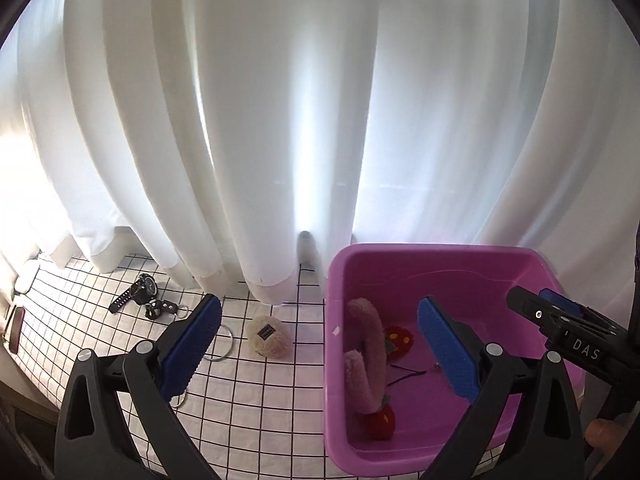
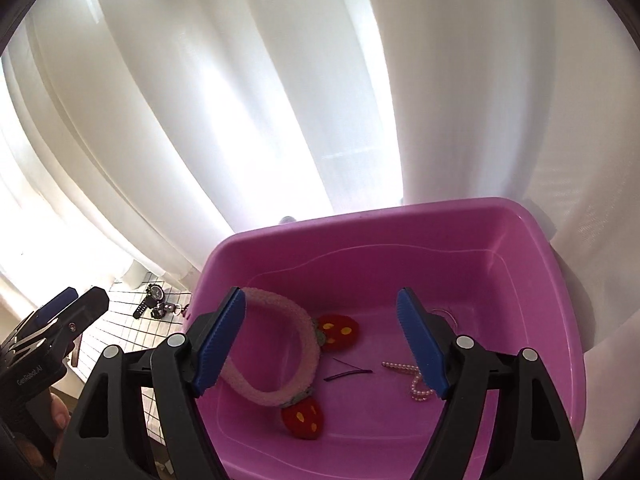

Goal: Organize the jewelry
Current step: 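Withdraw both tools from the tub toward the remaining table items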

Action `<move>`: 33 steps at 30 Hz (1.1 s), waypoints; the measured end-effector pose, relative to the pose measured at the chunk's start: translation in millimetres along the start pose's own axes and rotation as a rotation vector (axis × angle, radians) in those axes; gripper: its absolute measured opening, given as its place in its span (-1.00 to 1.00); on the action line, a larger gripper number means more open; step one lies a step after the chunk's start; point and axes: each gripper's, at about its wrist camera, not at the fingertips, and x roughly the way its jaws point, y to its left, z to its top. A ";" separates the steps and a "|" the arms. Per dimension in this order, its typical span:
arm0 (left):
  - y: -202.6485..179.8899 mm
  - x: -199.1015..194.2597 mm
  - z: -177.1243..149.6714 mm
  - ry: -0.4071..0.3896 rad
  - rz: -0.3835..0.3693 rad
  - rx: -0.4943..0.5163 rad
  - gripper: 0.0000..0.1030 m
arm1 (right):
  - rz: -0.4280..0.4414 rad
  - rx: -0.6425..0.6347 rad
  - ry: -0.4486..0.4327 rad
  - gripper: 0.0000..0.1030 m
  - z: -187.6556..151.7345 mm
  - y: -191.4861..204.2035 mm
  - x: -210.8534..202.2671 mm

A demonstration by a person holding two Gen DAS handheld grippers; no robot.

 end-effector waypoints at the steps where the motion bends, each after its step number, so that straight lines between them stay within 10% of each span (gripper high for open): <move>1: 10.8 -2.9 0.5 -0.004 0.011 -0.011 0.88 | 0.009 -0.007 -0.008 0.44 1.0 8.0 1.6; 20: 253.0 1.2 -31.2 0.050 0.178 -0.111 0.88 | 0.071 -0.064 -0.046 0.44 -34.1 185.2 33.4; 33: 291.2 78.6 -116.8 0.250 0.111 -0.051 0.88 | 0.036 -0.066 0.088 0.44 -100.1 244.2 104.9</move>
